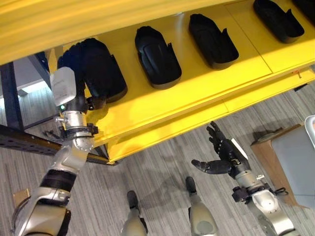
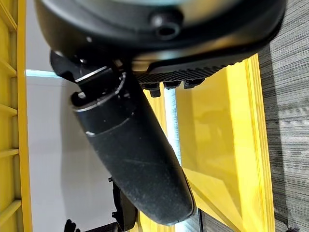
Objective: Move parts from the plastic box to the shelf.
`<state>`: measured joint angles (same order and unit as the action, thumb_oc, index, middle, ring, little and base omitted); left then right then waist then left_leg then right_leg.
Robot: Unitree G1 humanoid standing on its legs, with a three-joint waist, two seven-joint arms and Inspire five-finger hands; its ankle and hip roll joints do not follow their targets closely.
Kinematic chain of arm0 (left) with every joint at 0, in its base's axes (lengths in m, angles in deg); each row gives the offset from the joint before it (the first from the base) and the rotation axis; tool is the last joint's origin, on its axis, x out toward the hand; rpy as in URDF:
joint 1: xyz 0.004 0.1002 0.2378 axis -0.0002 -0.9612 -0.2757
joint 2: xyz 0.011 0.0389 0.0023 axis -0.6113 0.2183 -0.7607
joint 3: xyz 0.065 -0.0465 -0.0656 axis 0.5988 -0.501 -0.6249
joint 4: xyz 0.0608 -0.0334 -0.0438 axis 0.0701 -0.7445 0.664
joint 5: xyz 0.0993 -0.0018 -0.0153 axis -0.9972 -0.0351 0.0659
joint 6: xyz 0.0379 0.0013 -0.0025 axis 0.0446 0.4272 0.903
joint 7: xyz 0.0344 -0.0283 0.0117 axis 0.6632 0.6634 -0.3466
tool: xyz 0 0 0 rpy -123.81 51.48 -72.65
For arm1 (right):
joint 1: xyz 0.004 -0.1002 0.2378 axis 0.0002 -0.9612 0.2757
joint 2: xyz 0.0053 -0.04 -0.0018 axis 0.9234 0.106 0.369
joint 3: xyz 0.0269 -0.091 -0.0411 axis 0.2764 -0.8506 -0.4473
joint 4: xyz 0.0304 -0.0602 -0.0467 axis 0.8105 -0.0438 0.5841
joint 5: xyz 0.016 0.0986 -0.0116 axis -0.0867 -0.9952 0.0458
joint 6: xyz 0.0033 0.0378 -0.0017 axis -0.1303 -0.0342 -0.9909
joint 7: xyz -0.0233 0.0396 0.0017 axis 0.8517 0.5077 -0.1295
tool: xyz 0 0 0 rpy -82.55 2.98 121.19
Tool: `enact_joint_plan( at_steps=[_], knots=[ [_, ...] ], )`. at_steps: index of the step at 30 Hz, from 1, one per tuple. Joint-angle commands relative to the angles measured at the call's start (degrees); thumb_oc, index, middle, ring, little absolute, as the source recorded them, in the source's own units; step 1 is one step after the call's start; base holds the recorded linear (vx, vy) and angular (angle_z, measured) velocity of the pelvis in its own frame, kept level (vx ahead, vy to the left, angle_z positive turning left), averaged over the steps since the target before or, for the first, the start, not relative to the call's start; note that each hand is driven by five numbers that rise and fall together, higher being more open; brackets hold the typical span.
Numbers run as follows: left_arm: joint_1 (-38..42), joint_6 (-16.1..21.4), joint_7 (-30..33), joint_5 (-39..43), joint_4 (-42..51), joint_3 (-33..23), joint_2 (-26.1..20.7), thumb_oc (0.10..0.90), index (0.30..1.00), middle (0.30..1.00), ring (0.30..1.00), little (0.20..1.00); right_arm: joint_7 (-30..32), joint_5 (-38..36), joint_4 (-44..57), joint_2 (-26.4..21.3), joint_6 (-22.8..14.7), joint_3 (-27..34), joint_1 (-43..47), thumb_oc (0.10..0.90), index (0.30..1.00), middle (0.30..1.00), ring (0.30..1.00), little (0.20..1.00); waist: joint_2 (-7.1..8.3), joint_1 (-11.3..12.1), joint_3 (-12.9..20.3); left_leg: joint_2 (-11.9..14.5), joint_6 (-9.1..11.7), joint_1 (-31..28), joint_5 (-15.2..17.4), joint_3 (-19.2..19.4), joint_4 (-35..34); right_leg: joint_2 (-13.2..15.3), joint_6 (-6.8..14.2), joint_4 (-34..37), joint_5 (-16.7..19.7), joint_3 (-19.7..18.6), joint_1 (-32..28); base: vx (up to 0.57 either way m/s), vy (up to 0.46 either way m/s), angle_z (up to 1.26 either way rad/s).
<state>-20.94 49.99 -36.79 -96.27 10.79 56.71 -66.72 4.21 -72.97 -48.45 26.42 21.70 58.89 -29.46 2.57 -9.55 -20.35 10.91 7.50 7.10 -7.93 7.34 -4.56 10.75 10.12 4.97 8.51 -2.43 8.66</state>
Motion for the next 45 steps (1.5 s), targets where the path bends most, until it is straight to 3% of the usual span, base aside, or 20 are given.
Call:
enact_joint_plan(
  at_steps=[1,10,33,45],
  knots=[
    [8.49,1.39,1.13,-0.6,-2.03,-0.32,-3.82,0.9,1.0,1.0,1.0,1.0,-0.46,-1.38,8.19,-2.02,-5.12,3.3,0.19,0.9,1.0,1.0,1.0,1.0,1.33,-0.94,3.24,1.15,-0.63,-0.73,3.72,-0.52,4.54,0.13,-1.17,-4.23,-3.6,0.73,0.31,0.0,0.0,0.0],
    [11.31,0.79,-0.52,2.27,-10.62,2.77,-2.36,0.9,1.0,1.0,1.0,1.0,-0.34,-1.29,8.59,-2.91,-5.42,2.61,0.09,0.9,1.0,1.0,1.0,1.0,1.58,-1.31,2.62,1.36,-0.58,0.84,3.57,-0.92,5.73,0.04,-1.3,-4.96,-3.45,0.53,1.55,0.0,0.0,0.0],
    [13.93,1.28,-1.48,-3.58,-4.22,7.12,-2.59,0.9,1.0,1.0,1.0,1.0,-0.29,-1.24,7.86,-3.34,-5.52,2.92,0.1,0.9,1.0,1.0,1.0,1.0,1.12,-1.61,2.75,1.35,-0.49,2.28,3.68,-1.41,6.71,0.12,-1.39,-6.0,-3.43,0.34,2.84,0.0,0.0,0.0],
    [13.37,0.9,-4.06,2.25,-16.9,7.87,2.01,0.9,1.0,1.0,1.0,1.0,-0.53,-1.61,8.28,-3.85,-5.42,2.14,-0.97,0.9,1.0,1.0,1.0,1.0,1.19,-2.16,2.48,1.46,-0.39,3.21,3.22,-1.43,7.13,-0.03,-1.49,-6.23,-3.0,-0.09,3.88,0.0,0.0,0.0]
  ],
)
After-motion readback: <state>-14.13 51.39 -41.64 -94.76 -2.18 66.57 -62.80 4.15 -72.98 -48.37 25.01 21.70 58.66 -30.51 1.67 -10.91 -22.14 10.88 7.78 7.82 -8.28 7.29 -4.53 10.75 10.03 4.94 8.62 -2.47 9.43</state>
